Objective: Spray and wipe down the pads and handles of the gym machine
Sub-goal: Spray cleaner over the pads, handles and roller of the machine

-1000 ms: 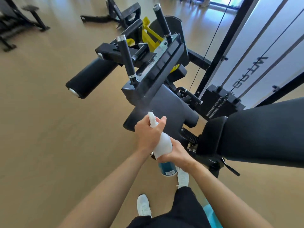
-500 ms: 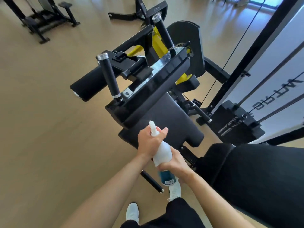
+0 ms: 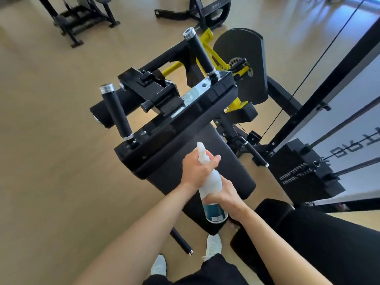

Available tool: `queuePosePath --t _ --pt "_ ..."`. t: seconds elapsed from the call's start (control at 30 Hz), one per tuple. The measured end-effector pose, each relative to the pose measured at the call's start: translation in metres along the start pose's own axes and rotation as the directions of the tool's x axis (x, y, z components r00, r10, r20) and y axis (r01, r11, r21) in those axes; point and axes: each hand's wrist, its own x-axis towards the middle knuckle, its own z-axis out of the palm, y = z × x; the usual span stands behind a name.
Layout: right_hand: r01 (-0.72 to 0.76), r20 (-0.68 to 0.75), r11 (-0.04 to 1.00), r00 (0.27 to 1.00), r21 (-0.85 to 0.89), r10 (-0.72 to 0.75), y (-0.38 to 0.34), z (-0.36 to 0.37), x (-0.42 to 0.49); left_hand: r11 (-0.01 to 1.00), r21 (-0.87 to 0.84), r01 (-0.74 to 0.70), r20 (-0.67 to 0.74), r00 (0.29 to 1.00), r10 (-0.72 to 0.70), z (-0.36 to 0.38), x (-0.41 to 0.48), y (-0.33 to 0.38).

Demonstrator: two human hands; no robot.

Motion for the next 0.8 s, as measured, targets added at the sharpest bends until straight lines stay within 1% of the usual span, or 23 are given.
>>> queuePosePath --t 0.07,0.13,0.33,0.4,0.47,0.6,0.7,0.8 --pt "-0.001 -0.010 0.999 1.000 0.037 0.001 -0.002 -0.011 0.005 0.998 -0.035 0.043 0.005 0.999 -0.043 0.012 0.010 0.006" --pt "-0.007 -0.033 0.998 0.999 0.066 0.010 -0.003 -0.020 0.009 0.998 -0.029 0.052 0.030 0.998 -0.051 0.024 0.019 0.010" --pt "-0.043 -0.144 0.980 0.987 0.193 0.072 -0.005 -0.046 0.020 0.999 -0.001 -0.040 0.178 0.983 0.039 0.054 0.048 0.034" --pt "-0.043 -0.180 0.971 0.980 0.235 0.087 -0.005 -0.055 0.023 0.998 0.024 -0.060 0.175 0.983 0.055 0.064 0.054 0.044" --pt "-0.050 -0.184 0.963 0.978 0.263 0.101 -0.005 -0.064 0.023 0.997 0.043 -0.069 0.161 0.985 0.061 0.074 0.057 0.051" --pt "-0.052 -0.176 0.960 0.979 0.276 0.104 -0.003 -0.076 0.020 0.996 0.064 -0.064 0.146 0.988 0.055 0.087 0.056 0.055" --pt "-0.042 -0.181 0.961 0.979 0.274 0.095 -0.010 -0.078 0.018 0.996 0.033 -0.079 0.179 0.981 0.072 0.086 0.059 0.061" --pt "0.015 -0.189 0.975 0.982 0.223 0.028 -0.033 -0.081 0.021 0.991 0.005 -0.135 0.172 0.976 0.132 0.075 0.066 0.078"
